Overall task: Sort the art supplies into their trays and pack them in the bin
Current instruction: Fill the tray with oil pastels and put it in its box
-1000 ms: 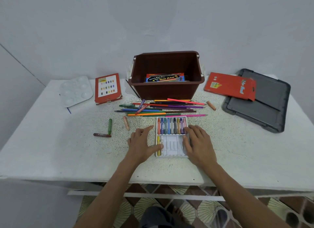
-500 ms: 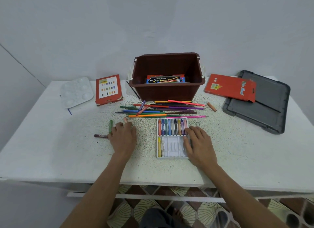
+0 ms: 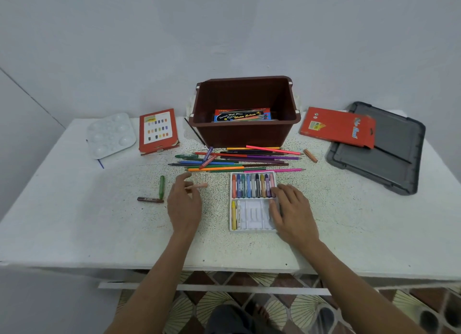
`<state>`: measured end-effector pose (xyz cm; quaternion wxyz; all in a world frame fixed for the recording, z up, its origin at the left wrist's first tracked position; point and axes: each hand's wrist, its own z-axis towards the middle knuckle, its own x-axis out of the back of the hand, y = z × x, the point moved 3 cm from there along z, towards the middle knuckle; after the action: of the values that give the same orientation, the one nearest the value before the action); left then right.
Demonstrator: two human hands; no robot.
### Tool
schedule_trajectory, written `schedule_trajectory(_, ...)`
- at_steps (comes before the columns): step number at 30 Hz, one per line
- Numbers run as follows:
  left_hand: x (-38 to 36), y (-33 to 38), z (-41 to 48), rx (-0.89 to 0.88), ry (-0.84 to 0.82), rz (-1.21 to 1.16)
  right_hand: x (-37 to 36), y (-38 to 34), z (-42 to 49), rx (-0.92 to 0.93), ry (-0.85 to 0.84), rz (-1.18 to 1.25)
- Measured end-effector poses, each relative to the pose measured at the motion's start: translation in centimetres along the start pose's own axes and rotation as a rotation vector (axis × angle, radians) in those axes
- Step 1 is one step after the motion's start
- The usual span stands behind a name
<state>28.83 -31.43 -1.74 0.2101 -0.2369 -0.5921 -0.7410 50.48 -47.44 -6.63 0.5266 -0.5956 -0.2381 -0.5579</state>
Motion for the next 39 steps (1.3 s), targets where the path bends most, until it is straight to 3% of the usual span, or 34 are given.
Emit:
schedule_trajectory(7, -0.9, 3.9, -1.3, 0.017, -0.202, -0.374, 0.2, -0.2, -0.1, -0.018, 0.000, 0.013)
schedule_trajectory(12, -2.1, 4.9, -2.0, -0.034, -0.568, -0.226, 0.1, -0.2, -0.1, -0.019, -0.013, 0.007)
schedule_trajectory(17, -2.9, 4.6, -3.2, -0.159, -0.703, -0.067, 0.1, -0.2, 0.0, -0.017, -0.024, -0.009)
schedule_trajectory(26, -4.5, 2.5, -4.5, -0.362, -0.616, 0.162, -0.3, 0.1, 0.1, -0.003, -0.048, -0.041)
schedule_trajectory(33, -4.8, 0.3, -4.4, -0.306, -0.482, 0.226, -0.2, 0.1, 0.1, -0.008, -0.045, -0.037)
schedule_trajectory(39, -4.7, -0.1, -3.4, -0.340, -0.517, 0.257, -0.5, 0.4, 0.2, -0.010, -0.061, -0.055)
